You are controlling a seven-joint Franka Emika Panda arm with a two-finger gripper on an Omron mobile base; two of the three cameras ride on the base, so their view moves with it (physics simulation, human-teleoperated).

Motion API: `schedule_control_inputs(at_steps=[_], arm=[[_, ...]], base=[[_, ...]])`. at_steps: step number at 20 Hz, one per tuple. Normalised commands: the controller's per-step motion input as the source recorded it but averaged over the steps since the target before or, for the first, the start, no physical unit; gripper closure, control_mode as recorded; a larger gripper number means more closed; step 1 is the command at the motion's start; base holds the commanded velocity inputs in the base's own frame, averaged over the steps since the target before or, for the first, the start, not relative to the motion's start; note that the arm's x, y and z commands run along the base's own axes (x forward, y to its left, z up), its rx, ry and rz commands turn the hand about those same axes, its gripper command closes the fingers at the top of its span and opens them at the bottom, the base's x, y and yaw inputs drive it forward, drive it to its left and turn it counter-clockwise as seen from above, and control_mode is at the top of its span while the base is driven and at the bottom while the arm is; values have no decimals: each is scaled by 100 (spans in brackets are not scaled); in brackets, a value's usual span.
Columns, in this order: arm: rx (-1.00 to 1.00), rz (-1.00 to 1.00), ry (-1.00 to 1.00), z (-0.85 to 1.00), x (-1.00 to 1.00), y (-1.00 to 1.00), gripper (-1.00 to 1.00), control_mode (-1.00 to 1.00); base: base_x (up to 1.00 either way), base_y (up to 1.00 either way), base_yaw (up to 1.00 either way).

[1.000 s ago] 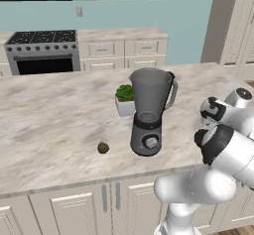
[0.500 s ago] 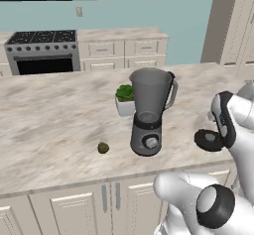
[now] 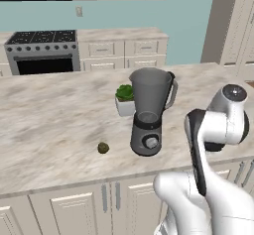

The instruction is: Open the blender lid, put the kiwi in the blender, close the lid, and start the blender.

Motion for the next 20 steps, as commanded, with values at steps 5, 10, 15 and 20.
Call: schedule_control_inputs(at_steps=[5,10,15,20], arm=[[-18,0,0,0,-30,100,-100,-100],[-15,0,9,-1,-24,100,-100,-100],[-11,0,16,-27,-9,100,-100,-100],[0,1,16,-54,18,100,-100,-100]], base=[[0,0,0],[0,0,0],[0,0,0],[0,0,0]])
